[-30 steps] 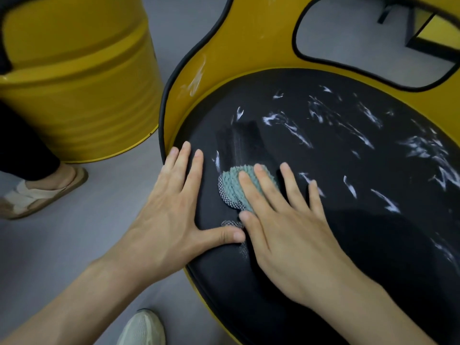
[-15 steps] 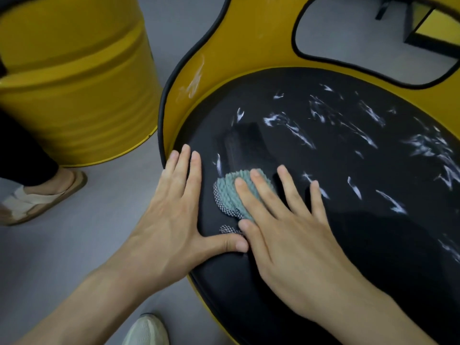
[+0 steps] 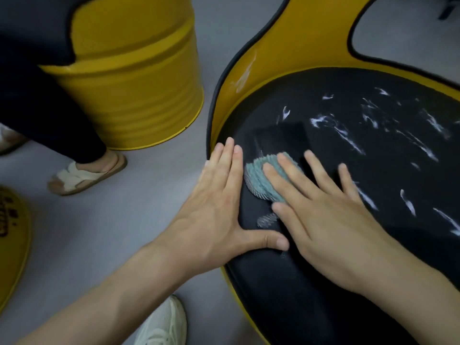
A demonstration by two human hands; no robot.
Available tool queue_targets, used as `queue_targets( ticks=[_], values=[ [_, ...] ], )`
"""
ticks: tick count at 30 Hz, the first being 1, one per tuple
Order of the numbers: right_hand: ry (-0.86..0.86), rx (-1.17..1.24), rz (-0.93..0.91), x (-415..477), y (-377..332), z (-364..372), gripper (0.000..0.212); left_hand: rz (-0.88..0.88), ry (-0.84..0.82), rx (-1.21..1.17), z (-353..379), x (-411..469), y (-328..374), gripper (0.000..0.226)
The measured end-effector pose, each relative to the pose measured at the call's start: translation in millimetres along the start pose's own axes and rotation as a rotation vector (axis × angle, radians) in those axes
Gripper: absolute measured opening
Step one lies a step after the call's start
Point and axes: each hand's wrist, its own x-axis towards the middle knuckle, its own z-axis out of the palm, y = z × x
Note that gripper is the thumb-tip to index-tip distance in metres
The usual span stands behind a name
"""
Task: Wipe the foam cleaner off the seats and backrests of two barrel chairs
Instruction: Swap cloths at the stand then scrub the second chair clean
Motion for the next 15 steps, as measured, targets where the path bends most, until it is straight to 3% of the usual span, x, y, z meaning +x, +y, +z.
queue_targets(
  ticks=[5,11,15],
  values=[
    [-0.089,-0.002,0.022,-9.2,-0.9,-4.5,0.058,0.01,0.026,0.023,2.8,0.3,-2.8,0.148],
    [0.024,0.035,0.038,54.4,-7.4,-11.7,0.057,0.007,0.025,0.0,2.4,-0.2,-1.6,0.146],
    [0.021,0.031,0.017,24.5,-7.6,-3.7,0.06,0.008,0.016,0.001,1.7,-0.6,-2.6,0.145]
  ],
)
